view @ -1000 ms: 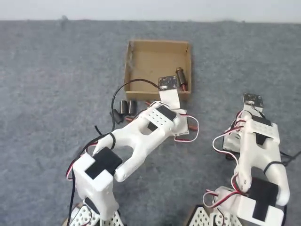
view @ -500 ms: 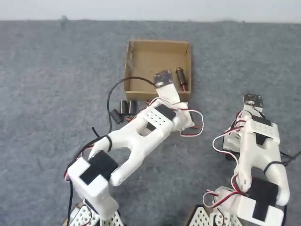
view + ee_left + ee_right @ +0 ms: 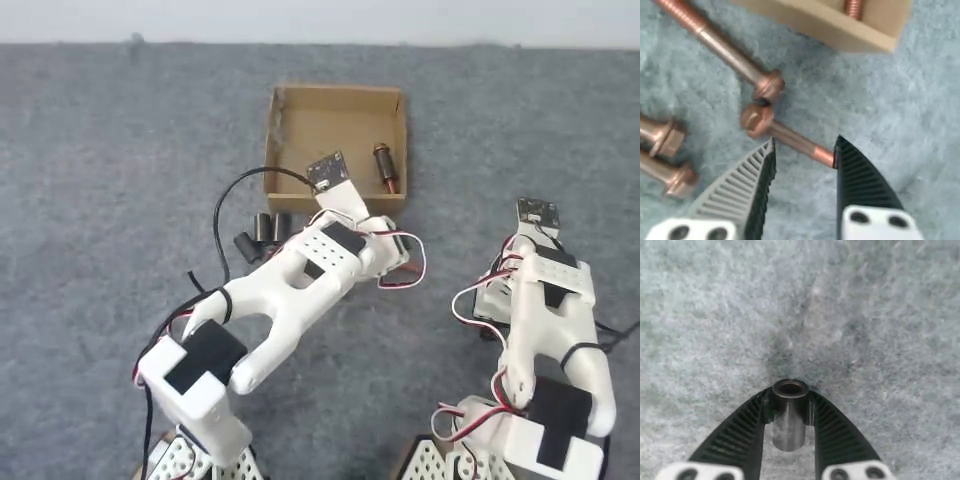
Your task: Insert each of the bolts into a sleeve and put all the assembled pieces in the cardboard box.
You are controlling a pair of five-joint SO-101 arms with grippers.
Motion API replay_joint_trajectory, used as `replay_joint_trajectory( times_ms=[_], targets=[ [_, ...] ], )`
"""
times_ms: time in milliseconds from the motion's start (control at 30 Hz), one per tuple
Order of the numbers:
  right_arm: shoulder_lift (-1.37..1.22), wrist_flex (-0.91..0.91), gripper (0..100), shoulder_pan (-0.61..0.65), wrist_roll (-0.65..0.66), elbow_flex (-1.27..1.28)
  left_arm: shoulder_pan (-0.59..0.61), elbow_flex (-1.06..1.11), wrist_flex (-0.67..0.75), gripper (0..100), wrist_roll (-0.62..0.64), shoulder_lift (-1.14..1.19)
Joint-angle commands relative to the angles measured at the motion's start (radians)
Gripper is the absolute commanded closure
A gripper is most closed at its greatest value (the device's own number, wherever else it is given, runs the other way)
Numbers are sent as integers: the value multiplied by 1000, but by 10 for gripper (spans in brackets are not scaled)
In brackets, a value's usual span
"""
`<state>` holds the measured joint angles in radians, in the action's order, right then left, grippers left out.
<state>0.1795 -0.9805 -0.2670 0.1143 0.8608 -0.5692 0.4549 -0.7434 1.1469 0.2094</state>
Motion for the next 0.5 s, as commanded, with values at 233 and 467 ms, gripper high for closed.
replay_joint_trajectory(
  times_ms=[233, 467],
  targets=[
    [56, 15, 991, -8, 14, -8, 12, -147, -32, 814, 9, 127],
    [56, 13, 991, -8, 14, -8, 5, -214, -115, 816, 9, 161]
  ],
)
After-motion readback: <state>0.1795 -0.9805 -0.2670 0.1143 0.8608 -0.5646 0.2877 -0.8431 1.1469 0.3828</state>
